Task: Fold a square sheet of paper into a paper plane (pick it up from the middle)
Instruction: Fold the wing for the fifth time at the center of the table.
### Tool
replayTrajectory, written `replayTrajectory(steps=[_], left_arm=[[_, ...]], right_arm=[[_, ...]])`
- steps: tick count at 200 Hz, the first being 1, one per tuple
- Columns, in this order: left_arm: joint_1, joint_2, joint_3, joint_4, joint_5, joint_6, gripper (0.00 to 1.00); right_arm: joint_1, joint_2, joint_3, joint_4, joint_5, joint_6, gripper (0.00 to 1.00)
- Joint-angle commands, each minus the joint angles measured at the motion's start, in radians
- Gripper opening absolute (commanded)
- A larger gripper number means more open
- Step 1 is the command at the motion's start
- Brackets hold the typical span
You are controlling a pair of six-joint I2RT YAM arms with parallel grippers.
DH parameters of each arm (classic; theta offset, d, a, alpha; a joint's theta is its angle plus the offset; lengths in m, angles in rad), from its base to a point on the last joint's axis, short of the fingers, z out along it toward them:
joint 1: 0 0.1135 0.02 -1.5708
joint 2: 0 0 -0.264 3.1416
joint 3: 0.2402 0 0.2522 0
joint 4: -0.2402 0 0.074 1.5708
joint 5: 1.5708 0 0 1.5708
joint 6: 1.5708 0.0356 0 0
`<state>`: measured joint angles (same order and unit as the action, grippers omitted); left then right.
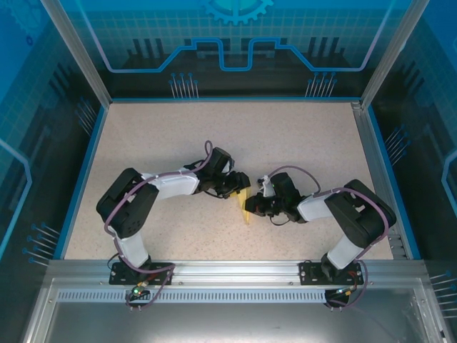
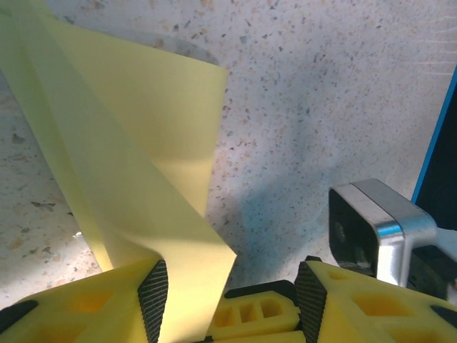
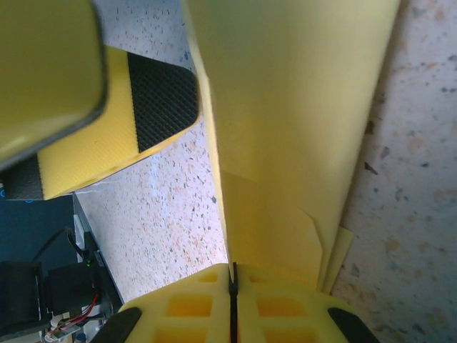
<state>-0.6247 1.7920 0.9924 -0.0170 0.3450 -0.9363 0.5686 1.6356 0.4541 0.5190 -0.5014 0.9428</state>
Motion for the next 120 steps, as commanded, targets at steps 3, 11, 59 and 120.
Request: replayTrajectory(steps=[3, 11, 59, 120], left_arm=[[-0.004, 0.031, 0.027, 0.011, 0.003, 0.007, 0.55], [-0.004, 0.037, 0.029, 0.015, 0.005, 0.005, 0.55], [-0.004, 0.056, 0.043, 0.011, 0.005, 0.009, 0.55], [-0.004, 0.05, 0.054, 0.005, 0.014, 0.017, 0.55]], right_arm=[[-0.016, -0.005, -0.011, 0.0, -0.004, -0.003, 0.11], [-0.016, -0.008, -0.008, -0.013, 0.0, -0.009, 0.12], [-0.016, -0.01, -0.008, -0.049, 0.031, -0.01, 0.1], [0.018, -0.07, 0.034, -0.168, 0.064, -0.101, 0.27]])
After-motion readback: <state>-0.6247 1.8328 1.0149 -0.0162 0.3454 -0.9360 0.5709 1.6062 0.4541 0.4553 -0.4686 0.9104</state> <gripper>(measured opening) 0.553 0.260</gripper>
